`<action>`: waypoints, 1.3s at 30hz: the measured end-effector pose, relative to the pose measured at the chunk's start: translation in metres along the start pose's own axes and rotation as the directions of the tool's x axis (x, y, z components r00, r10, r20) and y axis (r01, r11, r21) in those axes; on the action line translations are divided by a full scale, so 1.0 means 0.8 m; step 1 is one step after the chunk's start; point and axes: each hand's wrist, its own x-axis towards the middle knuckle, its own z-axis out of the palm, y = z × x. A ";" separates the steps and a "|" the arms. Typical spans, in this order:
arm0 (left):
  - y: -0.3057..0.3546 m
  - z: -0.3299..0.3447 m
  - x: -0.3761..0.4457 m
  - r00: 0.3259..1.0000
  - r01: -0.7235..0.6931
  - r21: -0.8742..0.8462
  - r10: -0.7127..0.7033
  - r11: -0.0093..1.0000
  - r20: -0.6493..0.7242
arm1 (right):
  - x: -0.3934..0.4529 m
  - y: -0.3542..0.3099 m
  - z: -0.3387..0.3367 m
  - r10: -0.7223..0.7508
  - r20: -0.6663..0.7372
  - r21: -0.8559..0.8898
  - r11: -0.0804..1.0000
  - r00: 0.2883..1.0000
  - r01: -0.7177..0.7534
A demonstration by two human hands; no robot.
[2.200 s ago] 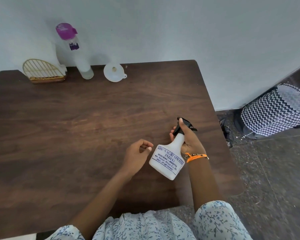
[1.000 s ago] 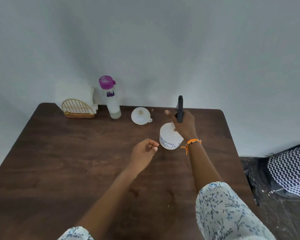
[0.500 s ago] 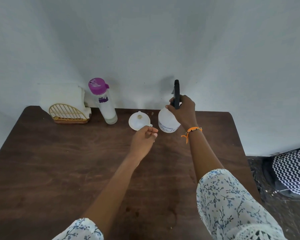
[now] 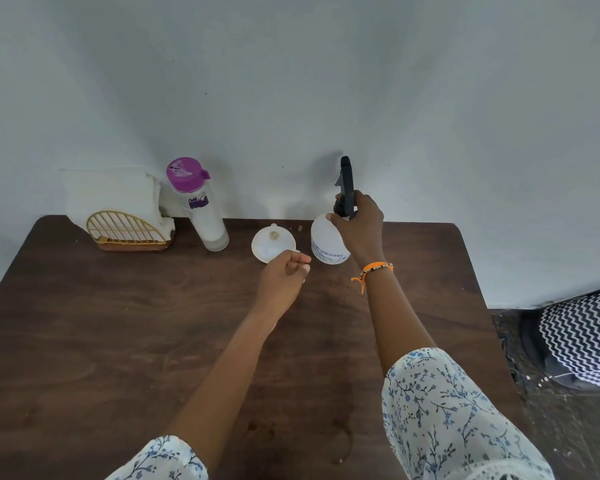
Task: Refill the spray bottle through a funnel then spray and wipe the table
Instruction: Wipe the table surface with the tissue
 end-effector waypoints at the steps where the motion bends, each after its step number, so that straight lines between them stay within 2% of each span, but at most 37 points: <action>1: 0.001 -0.001 0.000 1.000 -0.001 0.000 0.001 1.000 -0.001 | -0.001 0.001 0.001 0.006 -0.006 -0.003 1.000 1.000 -0.006; 10: 0.002 -0.022 -0.022 1.000 -0.020 -0.074 0.019 0.997 -0.021 | -0.061 0.001 0.012 0.240 -0.140 0.137 0.965 0.961 -0.222; 14: -0.009 -0.042 -0.040 0.998 -0.006 -0.106 0.000 0.994 -0.058 | -0.106 -0.016 0.028 0.316 -0.043 0.185 0.935 0.948 -0.303; 18: -0.028 -0.074 -0.061 0.991 -0.009 -0.187 -0.016 0.982 -0.131 | -0.145 -0.041 0.055 0.300 0.121 0.233 0.918 0.946 -0.321; 23: -0.050 -0.132 -0.083 0.964 -0.008 -0.321 -0.077 0.947 -0.253 | -0.175 -0.080 0.103 0.192 0.299 0.191 0.948 0.935 -0.255; 28: -0.068 -0.201 -0.084 0.923 0.001 -0.404 -0.157 0.915 -0.352 | -0.181 -0.125 0.163 0.083 0.408 0.162 0.973 0.909 -0.161; 33: -0.075 -0.265 -0.062 0.896 -0.017 -0.403 -0.166 0.915 -0.413 | -0.162 -0.166 0.222 -0.024 0.428 0.138 0.990 0.903 -0.039; 39: -0.079 -0.318 -0.017 0.888 -0.015 -0.391 -0.168 0.920 -0.429 | -0.112 -0.193 0.291 -0.115 0.331 0.057 0.993 0.937 0.101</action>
